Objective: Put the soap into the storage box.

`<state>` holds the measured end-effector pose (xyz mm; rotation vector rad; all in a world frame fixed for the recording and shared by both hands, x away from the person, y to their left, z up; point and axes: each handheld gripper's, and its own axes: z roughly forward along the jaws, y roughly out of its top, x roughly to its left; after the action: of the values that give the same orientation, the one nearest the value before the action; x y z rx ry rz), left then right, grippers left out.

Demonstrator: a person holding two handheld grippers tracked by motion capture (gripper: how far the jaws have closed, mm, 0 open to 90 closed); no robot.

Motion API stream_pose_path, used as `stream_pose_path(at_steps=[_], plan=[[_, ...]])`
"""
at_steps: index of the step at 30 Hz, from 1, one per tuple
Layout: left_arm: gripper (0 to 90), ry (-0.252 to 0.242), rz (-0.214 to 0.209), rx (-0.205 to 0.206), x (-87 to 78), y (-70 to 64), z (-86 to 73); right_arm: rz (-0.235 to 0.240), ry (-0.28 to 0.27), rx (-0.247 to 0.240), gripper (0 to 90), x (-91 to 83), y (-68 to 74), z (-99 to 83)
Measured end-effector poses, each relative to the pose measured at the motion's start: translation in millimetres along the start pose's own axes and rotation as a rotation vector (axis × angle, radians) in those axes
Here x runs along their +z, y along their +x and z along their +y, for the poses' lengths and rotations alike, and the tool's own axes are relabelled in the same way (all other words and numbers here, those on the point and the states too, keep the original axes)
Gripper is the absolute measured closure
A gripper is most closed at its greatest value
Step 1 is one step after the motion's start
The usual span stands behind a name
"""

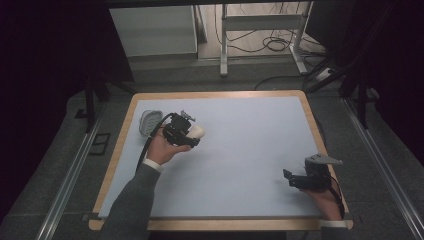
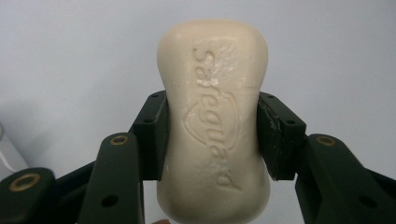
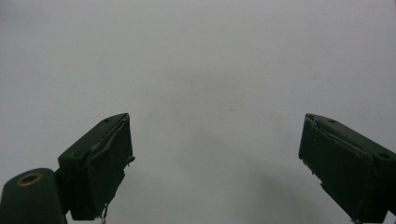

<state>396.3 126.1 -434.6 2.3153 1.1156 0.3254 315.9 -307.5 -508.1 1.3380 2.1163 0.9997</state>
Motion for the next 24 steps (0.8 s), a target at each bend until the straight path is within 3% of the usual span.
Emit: stream_pose_path(at_steps=[24], plan=[[49.6,-0.01,0.029,-0.037,-8.7,26.2,3.0,-0.002,0.004,-0.002,9.7,0.8,0.0,-0.4]])
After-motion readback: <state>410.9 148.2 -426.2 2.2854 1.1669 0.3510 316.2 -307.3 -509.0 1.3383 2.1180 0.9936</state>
